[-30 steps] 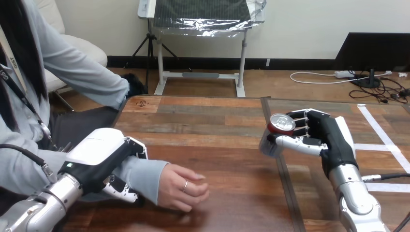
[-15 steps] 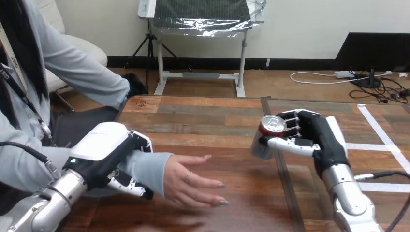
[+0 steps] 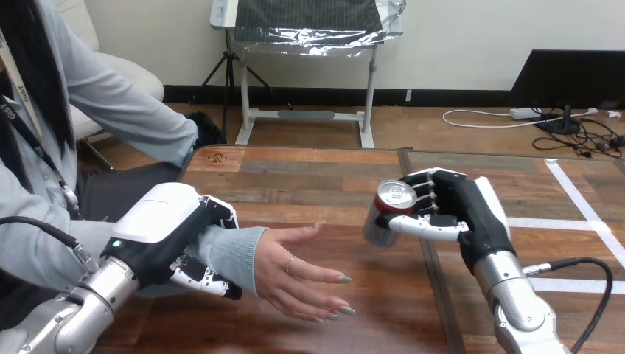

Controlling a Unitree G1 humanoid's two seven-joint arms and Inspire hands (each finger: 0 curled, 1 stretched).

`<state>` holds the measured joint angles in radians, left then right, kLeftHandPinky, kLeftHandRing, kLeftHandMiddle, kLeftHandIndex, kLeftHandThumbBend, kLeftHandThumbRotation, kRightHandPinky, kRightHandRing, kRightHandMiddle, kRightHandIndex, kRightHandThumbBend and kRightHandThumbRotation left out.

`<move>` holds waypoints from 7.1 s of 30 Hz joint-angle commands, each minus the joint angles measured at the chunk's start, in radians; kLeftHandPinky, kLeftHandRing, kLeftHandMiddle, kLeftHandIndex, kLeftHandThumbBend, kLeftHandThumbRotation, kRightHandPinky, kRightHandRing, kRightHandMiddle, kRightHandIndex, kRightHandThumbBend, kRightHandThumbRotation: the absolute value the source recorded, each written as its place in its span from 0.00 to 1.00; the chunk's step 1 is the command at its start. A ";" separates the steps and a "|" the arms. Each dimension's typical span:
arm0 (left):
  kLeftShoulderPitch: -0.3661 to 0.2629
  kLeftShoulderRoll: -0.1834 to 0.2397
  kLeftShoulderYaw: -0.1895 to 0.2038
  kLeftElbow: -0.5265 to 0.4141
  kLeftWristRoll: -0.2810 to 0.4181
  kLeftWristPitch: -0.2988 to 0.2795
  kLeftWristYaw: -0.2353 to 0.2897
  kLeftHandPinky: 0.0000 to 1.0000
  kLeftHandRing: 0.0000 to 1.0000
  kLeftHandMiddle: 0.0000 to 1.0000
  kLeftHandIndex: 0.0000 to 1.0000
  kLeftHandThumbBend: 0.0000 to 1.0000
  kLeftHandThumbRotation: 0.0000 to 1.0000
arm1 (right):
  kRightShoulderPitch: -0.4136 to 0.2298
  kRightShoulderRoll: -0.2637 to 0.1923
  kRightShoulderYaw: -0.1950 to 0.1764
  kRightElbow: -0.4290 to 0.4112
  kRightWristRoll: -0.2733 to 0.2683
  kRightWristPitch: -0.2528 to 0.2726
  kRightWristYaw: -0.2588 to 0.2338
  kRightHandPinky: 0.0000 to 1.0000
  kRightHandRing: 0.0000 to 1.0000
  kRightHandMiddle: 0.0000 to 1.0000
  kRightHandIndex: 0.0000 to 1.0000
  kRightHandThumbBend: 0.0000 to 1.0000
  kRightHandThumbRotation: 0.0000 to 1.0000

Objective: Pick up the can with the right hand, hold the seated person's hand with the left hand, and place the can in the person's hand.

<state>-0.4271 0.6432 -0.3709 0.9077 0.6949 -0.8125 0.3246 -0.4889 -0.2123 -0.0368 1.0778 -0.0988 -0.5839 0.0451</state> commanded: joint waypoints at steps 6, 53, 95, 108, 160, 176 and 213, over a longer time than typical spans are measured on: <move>-0.090 -0.045 0.036 -0.065 -0.042 -0.043 0.028 0.26 0.29 0.36 0.40 0.97 0.23 | 0.033 0.019 0.019 -0.200 0.015 -0.027 0.049 0.45 0.47 0.51 0.53 0.79 0.00; -0.120 -0.098 0.019 -0.043 -0.023 -0.056 0.019 0.27 0.31 0.37 0.40 0.97 0.24 | 0.392 0.070 0.079 -0.926 0.091 0.219 0.238 0.40 0.43 0.48 0.49 0.82 0.00; -0.110 -0.133 0.024 -0.036 -0.033 -0.096 0.019 0.27 0.31 0.37 0.39 0.98 0.20 | 0.411 0.091 0.132 -1.086 0.099 0.352 0.243 0.38 0.42 0.47 0.49 0.84 0.00; -0.110 -0.144 0.022 -0.026 -0.034 -0.100 0.019 0.27 0.31 0.37 0.39 0.99 0.18 | 0.386 0.092 0.137 -1.089 0.099 0.355 0.240 0.37 0.41 0.46 0.48 0.84 0.00; -0.082 -0.136 0.034 -0.034 -0.059 -0.098 0.001 0.29 0.32 0.38 0.40 0.99 0.21 | 0.382 0.082 0.135 -1.094 0.137 0.378 0.273 0.39 0.45 0.51 0.52 0.86 0.02; -0.048 -0.134 0.055 -0.068 -0.112 -0.088 -0.032 0.39 0.44 0.50 0.52 1.00 0.23 | 0.376 0.044 0.130 -1.101 0.108 0.417 0.283 0.86 0.88 0.87 0.88 0.99 0.37; 0.064 -0.089 0.084 -0.249 -0.153 -0.011 -0.140 0.91 0.99 1.00 1.00 1.00 0.49 | 0.306 -0.033 0.066 -0.890 0.156 0.221 0.377 1.00 1.00 1.00 1.00 1.00 0.74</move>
<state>-0.3449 0.5352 -0.3272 0.6990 0.5604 -0.8213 0.1865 -0.0958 -0.2339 0.0566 0.1565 0.0419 -0.3050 0.4168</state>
